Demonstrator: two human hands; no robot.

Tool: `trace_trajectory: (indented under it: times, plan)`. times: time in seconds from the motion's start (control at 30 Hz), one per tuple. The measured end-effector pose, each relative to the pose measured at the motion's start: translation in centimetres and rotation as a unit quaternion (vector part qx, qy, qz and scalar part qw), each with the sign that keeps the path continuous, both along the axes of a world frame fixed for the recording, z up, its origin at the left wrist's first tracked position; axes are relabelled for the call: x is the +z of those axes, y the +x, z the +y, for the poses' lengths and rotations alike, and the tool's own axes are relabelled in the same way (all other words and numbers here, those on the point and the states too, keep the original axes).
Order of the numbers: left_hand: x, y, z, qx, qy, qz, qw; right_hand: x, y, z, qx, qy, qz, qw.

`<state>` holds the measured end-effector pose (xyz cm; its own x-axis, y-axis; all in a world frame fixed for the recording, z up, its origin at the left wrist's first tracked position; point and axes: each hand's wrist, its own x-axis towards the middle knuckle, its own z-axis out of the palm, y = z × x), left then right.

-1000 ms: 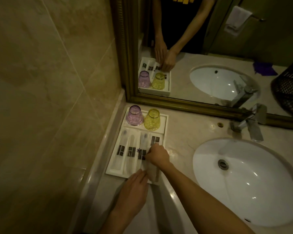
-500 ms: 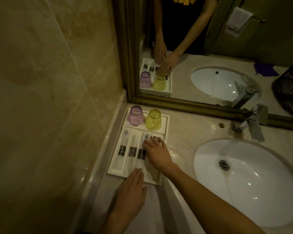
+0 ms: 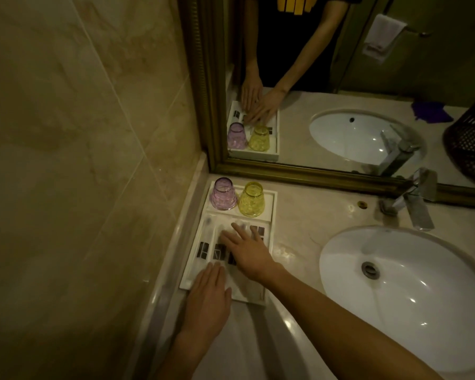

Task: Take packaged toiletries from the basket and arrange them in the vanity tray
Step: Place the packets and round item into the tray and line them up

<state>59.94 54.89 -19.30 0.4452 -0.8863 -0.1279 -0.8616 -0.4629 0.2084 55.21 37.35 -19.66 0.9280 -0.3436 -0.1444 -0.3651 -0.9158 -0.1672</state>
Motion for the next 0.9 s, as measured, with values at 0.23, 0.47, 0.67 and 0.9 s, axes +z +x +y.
trace_trajectory:
  times: [0.23,0.47,0.67,0.9]
  plan:
    - [-0.6,-0.1,1.0,0.019,0.009,0.022,1.000,0.2,0.6,0.4,-0.029,-0.026,0.052,0.998]
    - [-0.6,-0.7,1.8,0.011,0.023,0.035,0.999,0.4,0.9,0.7,-0.027,-0.014,0.061,0.998]
    - [-0.3,-1.2,1.8,-0.024,-0.012,0.030,0.999,0.0,-1.1,0.3,-0.093,-0.004,-0.016,0.996]
    - [-0.3,-2.2,1.4,-0.043,0.010,0.038,0.998,0.5,-2.1,-0.7,-0.123,0.027,-0.030,0.992]
